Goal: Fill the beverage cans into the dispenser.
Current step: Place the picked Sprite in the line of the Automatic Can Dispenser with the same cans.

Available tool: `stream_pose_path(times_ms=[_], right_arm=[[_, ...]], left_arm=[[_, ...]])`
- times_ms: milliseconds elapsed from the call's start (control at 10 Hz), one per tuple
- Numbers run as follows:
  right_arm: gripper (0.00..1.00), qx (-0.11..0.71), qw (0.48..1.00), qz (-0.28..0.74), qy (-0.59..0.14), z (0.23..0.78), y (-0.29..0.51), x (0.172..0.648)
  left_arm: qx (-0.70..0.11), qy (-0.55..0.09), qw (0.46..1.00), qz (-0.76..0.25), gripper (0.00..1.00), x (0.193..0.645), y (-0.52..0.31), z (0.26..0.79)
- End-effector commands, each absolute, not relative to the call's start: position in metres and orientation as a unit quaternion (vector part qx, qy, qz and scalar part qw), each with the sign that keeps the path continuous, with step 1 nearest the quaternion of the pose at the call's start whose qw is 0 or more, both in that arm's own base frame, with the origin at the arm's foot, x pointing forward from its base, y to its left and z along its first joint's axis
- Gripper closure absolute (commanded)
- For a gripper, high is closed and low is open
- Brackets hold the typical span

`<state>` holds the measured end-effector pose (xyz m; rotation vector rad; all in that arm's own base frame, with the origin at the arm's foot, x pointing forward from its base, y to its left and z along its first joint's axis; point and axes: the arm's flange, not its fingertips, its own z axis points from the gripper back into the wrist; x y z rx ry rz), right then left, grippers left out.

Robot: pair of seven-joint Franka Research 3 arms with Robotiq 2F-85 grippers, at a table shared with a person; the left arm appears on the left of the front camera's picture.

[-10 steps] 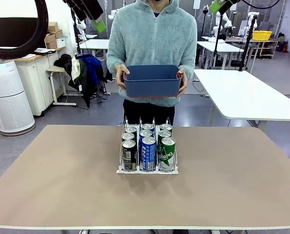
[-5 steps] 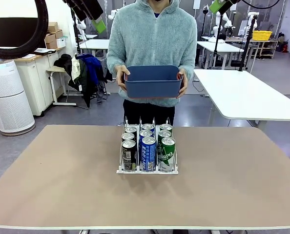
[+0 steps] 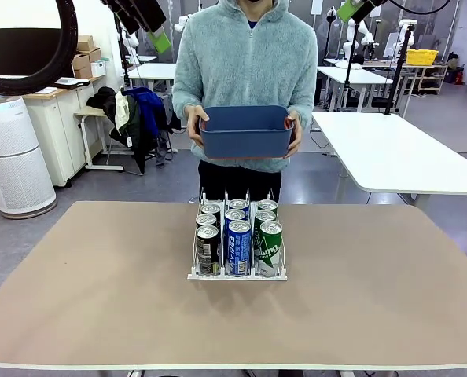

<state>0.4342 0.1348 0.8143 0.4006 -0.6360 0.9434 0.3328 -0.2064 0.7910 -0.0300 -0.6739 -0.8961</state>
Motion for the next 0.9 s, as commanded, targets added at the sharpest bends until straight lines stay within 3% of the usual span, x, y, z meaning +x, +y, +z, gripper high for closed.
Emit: stream_pose_path(times_ms=[0,800], right_arm=[[0.00,0.189,0.823,0.445,-0.296,0.8147,0.1349,0.4330],[0.00,0.189,0.823,0.445,-0.296,0.8147,0.1349,0.4330]], left_arm=[[-0.014,-0.321,0.847,-0.423,0.00,0.3323,-0.2049,0.7900],[-0.014,-0.321,0.847,-0.423,0.00,0.3323,-0.2049,0.7900]])
